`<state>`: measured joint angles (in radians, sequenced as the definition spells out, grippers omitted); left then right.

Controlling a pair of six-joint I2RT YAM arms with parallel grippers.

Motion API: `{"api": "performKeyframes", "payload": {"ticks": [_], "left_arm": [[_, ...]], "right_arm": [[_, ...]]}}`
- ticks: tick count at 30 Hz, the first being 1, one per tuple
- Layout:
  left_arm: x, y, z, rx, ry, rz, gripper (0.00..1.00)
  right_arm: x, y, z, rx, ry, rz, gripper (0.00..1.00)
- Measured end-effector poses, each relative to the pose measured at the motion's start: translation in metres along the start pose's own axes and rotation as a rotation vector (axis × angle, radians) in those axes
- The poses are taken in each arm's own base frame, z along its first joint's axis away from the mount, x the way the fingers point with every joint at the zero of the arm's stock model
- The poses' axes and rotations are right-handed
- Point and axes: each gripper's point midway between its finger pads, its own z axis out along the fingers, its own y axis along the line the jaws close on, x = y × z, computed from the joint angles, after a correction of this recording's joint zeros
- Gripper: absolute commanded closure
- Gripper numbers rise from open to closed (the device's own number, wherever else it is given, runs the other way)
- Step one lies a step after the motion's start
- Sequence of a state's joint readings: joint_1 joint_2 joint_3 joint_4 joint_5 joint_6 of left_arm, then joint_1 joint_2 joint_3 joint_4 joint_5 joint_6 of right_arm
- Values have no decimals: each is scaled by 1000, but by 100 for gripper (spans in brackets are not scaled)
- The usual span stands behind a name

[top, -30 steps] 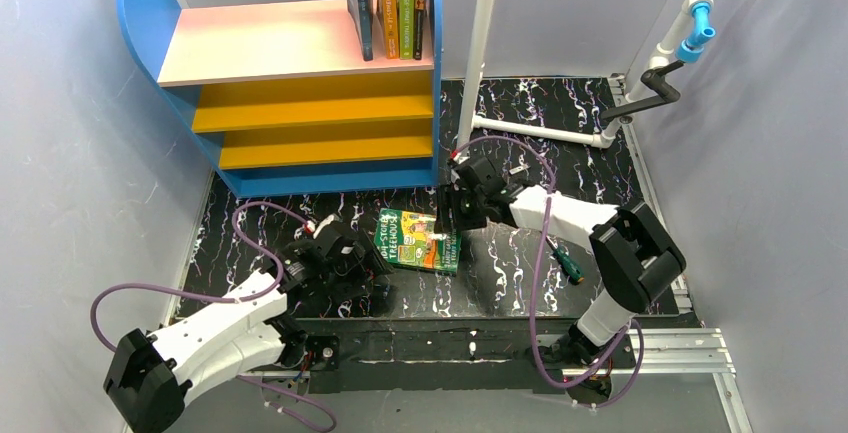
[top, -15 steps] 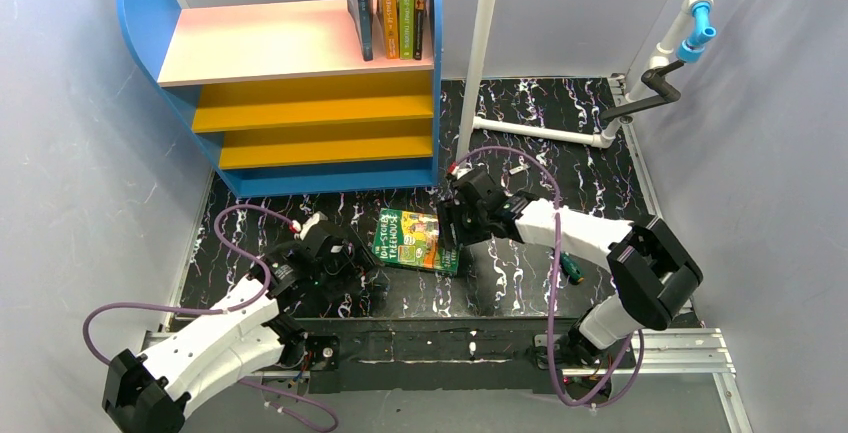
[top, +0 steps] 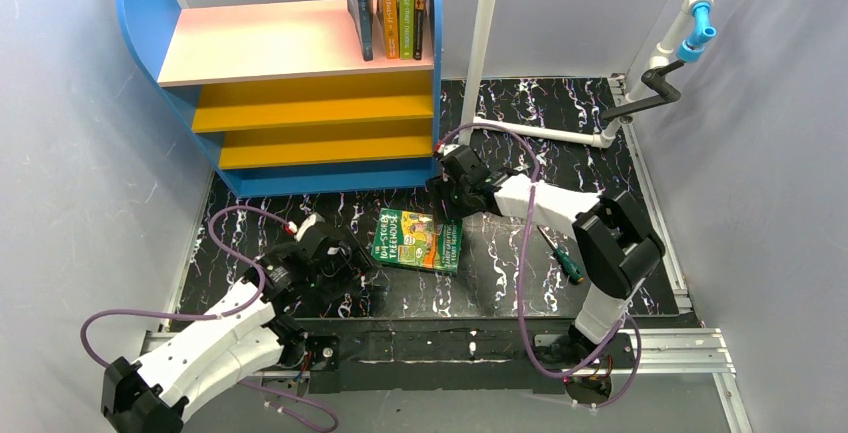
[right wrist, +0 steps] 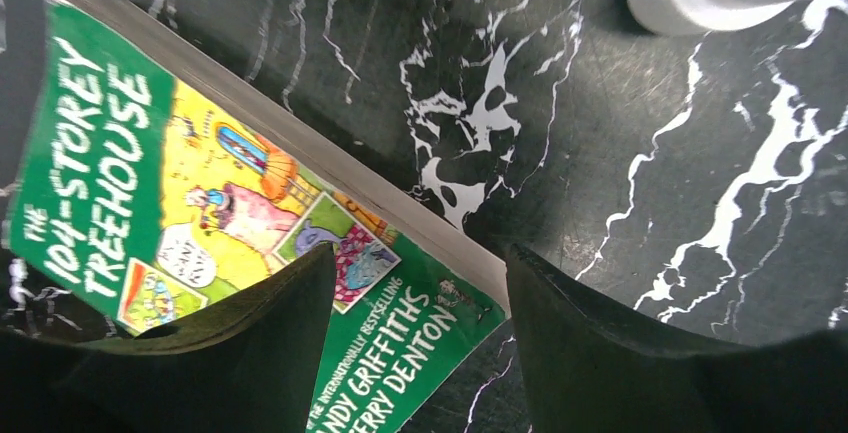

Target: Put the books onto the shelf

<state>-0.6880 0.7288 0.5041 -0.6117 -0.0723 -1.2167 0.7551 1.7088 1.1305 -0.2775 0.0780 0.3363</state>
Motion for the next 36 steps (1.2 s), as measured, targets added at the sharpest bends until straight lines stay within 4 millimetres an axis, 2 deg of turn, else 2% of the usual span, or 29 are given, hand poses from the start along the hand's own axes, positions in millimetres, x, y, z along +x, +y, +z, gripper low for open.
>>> {"api": "performKeyframes", "payload": {"ticks": [4,8,15,18,20,25,29,32,36], "left_arm": [[-3,3,-4,-2,-16,-3,12],[-4,7,-6,-26,-22,-6,12],[-3,6,-2,-49,-6,-5,11],[-2,2,0,-40,5,-12,11],[-2,-4,2,-21,13,-19,13],[6,-8,18,26,51,-42,18],[13,-2,30,9,90,-50,18],[12,-5,32,19,90,-45,18],[10,-10,34,40,92,-44,18]], "right_arm": [[24,-2,14,-1,64,-5,29],[37,8,11,-41,50,12,30],[102,63,-19,-216,144,21,29],[122,82,-33,-287,192,28,27],[123,87,-42,-307,193,45,27],[103,86,-48,-334,149,125,26],[95,79,-34,-344,161,210,26],[99,76,-18,-352,200,265,27],[92,90,-12,-430,213,303,34]]}}
